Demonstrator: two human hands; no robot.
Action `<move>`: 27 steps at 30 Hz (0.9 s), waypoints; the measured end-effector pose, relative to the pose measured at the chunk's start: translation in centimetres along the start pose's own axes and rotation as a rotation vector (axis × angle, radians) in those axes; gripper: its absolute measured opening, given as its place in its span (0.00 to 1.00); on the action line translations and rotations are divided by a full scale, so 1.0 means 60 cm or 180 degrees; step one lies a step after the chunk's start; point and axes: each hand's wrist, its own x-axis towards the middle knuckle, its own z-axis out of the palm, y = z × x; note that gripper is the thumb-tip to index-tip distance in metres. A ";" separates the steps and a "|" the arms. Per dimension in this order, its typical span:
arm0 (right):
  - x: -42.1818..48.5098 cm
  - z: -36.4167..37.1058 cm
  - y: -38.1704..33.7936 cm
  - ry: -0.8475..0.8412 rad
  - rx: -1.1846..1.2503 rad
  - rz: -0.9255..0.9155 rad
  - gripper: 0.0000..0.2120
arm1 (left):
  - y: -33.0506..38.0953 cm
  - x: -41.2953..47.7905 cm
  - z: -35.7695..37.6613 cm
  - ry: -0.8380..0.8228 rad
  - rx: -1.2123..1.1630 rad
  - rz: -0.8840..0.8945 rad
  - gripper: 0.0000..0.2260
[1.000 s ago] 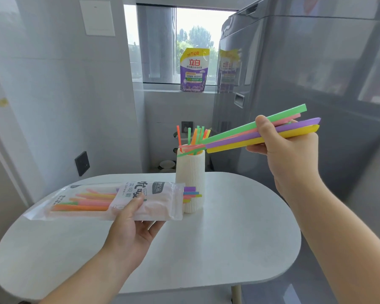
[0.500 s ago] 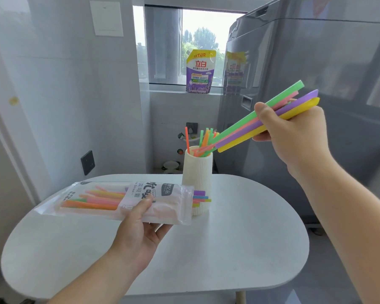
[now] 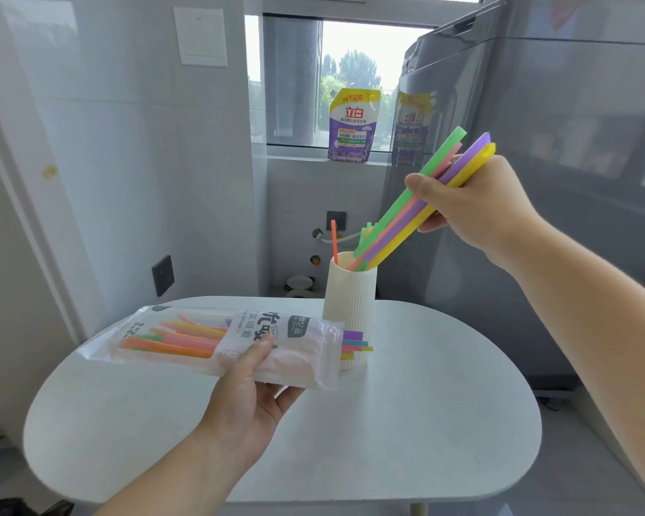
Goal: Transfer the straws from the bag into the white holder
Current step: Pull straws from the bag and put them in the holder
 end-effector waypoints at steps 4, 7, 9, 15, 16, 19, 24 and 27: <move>0.014 0.025 -0.004 -0.0022 -0.0049 0.0121 0.09 | -0.001 -0.003 0.002 0.0019 -0.0015 -0.0017 0.17; 0.027 0.042 -0.001 -0.0056 -0.0086 0.0220 0.09 | -0.001 -0.005 0.003 0.0033 -0.0032 -0.0023 0.17; 0.034 0.052 0.002 -0.0104 -0.0184 0.0293 0.10 | -0.001 -0.006 0.002 0.0042 -0.0042 -0.0016 0.17; 0.054 0.072 0.006 -0.0240 -0.0426 0.0334 0.11 | 0.005 -0.008 0.001 0.0042 -0.0042 -0.0019 0.18; 0.056 0.077 0.007 -0.0302 -0.0474 0.0361 0.11 | 0.005 -0.009 0.001 0.0050 -0.0042 -0.0025 0.18; 0.057 0.095 0.014 -0.0443 -0.0600 0.0454 0.12 | 0.008 -0.009 0.001 0.0067 -0.0039 -0.0029 0.20; 0.054 0.125 0.030 -0.0304 -0.1094 0.0364 0.17 | 0.010 -0.010 0.002 0.0069 -0.0036 -0.0040 0.19; 0.047 0.140 0.037 -0.0484 -0.1195 0.0435 0.17 | 0.011 -0.011 0.001 0.0067 -0.0043 -0.0064 0.17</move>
